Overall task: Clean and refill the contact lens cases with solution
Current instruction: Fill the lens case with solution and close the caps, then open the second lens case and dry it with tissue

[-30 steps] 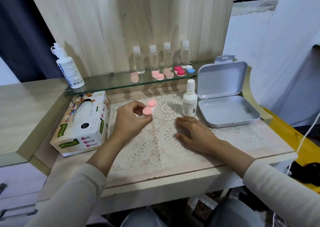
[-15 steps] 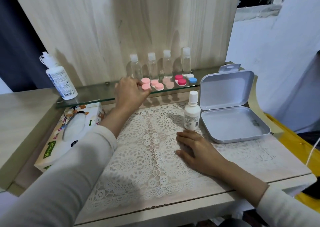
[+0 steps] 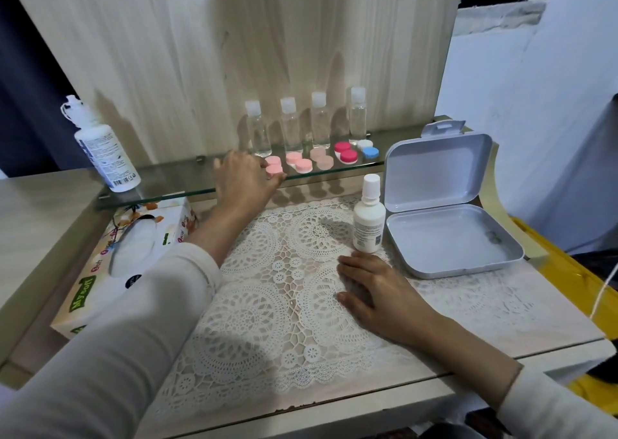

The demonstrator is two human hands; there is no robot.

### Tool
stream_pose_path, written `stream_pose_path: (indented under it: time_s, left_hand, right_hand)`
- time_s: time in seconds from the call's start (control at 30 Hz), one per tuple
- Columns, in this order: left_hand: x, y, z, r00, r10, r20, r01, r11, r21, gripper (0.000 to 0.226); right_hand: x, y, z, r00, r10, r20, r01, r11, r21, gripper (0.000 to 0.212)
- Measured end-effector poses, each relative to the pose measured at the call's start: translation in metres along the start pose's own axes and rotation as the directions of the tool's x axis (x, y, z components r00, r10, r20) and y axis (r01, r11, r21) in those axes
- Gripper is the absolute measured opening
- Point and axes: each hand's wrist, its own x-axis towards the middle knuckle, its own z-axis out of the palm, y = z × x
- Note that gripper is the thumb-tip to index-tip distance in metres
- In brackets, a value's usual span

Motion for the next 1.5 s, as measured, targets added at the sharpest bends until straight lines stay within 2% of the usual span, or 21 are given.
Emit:
stream_pose_path:
  time_s: [0.23,0.43,0.6,0.83,1.03,1.23,1.4,1.5]
  left_hand:
    - [0.000,0.000,-0.003,0.999,0.029,0.030,-0.030,0.999,0.042,0.046]
    - [0.000,0.012,-0.007,0.972,0.230,0.054,-0.230,0.973,-0.009,0.044]
    - [0.007,0.024,-0.005,0.933,0.337,0.127,-0.345,0.938,0.046,0.046]
    - [0.011,0.030,0.008,0.925,0.343,0.164,-0.356,0.933,0.057,0.042]
    - [0.009,0.027,0.010,0.942,0.330,0.067,-0.328,0.944,-0.041,0.035]
    - [0.004,0.027,0.010,0.938,0.345,0.041,-0.338,0.934,-0.119,0.035]
    - [-0.017,0.021,0.000,0.897,0.425,-0.124,-0.443,0.853,-0.277,0.029]
    - [-0.043,0.018,-0.010,0.886,0.435,-0.163,-0.463,0.805,-0.370,0.026]
  right_hand:
    - [0.000,-0.001,-0.001,1.000,-0.007,-0.005,0.007,1.000,0.003,0.051]
    - [-0.001,-0.002,-0.008,1.000,0.011,0.002,-0.011,1.000,0.016,0.047]
    - [-0.006,-0.003,-0.015,1.000,0.009,-0.004,-0.009,1.000,0.001,0.049]
    - [-0.014,0.004,-0.013,0.999,0.032,0.007,-0.032,0.999,-0.015,0.050]
    - [-0.014,0.005,-0.012,0.999,0.038,-0.002,-0.038,0.999,0.008,0.051]
    - [-0.014,0.004,-0.012,0.999,0.043,-0.012,-0.042,0.999,0.018,0.050]
    - [-0.015,0.003,-0.012,0.999,0.053,-0.007,-0.053,0.999,0.012,0.049]
    - [-0.015,0.000,-0.015,0.999,0.049,-0.007,-0.049,0.999,0.005,0.045]
